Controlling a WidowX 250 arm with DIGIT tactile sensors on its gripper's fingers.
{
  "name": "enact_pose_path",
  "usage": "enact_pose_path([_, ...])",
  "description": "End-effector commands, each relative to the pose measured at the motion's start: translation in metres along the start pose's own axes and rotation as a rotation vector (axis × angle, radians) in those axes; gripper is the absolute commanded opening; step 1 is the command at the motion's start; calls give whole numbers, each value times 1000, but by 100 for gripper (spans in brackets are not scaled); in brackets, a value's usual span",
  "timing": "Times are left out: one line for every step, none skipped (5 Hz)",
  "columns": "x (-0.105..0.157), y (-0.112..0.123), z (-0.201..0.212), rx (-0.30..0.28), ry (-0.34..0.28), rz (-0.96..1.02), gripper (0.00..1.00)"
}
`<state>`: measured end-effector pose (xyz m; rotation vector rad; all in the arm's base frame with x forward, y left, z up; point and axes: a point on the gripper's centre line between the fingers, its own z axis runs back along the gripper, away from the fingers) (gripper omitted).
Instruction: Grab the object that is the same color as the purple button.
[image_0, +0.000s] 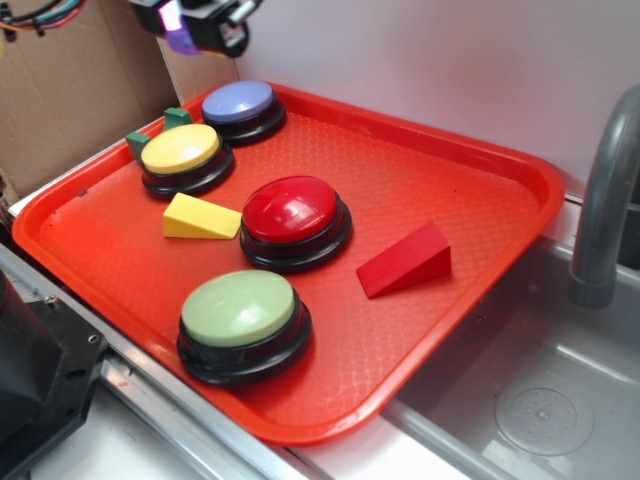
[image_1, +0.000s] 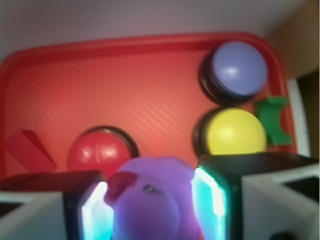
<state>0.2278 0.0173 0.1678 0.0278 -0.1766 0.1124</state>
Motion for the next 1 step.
enact_pose_path([-7,10,30,80,-85,100,0])
